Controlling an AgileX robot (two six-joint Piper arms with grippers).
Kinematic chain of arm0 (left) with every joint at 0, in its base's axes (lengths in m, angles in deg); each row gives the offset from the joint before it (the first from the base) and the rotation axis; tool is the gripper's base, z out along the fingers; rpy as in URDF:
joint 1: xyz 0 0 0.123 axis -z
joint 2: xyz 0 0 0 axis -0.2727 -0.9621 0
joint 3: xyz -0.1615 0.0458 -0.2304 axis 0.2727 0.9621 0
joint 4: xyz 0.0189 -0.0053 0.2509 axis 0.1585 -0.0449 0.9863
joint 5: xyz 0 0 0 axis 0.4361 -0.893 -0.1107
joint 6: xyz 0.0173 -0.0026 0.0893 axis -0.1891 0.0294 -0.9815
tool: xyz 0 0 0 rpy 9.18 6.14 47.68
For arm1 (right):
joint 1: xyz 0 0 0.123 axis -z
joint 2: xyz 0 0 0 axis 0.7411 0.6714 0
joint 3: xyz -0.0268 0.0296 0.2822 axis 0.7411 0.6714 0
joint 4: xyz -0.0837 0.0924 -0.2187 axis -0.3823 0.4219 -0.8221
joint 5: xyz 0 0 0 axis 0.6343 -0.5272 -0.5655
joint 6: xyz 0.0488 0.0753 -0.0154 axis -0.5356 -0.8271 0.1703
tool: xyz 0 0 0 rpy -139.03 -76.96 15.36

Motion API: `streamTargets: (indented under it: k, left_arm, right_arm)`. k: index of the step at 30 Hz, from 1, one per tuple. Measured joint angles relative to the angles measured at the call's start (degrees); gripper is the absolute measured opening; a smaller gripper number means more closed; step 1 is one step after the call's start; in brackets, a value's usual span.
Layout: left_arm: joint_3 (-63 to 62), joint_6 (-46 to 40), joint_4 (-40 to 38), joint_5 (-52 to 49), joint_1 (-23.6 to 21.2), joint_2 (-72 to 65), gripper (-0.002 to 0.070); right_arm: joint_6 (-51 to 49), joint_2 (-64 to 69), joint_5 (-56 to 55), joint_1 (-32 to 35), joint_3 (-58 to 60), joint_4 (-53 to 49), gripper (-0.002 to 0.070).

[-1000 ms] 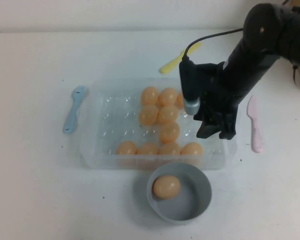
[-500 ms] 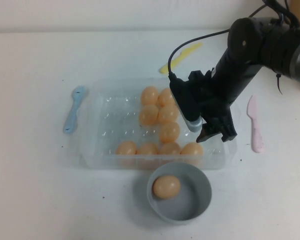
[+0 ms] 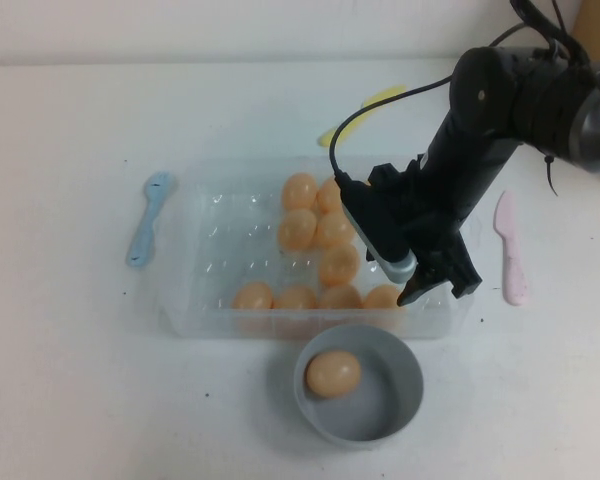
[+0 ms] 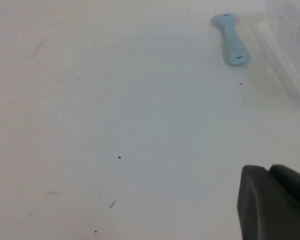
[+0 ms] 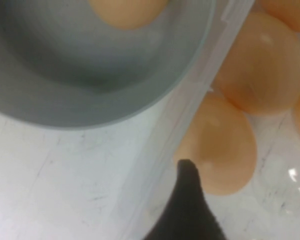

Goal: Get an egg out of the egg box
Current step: Pick up the egg from the plastic box

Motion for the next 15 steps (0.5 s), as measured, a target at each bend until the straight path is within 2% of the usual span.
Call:
streamTargets:
  k: [15]
  left_arm:
    - [0.0,0.0,0.0,0.0,0.0,0.0,-0.0004]
  right_arm:
    - [0.2,2.8,-0.5,0.0,0.1,1.1,0.0447]
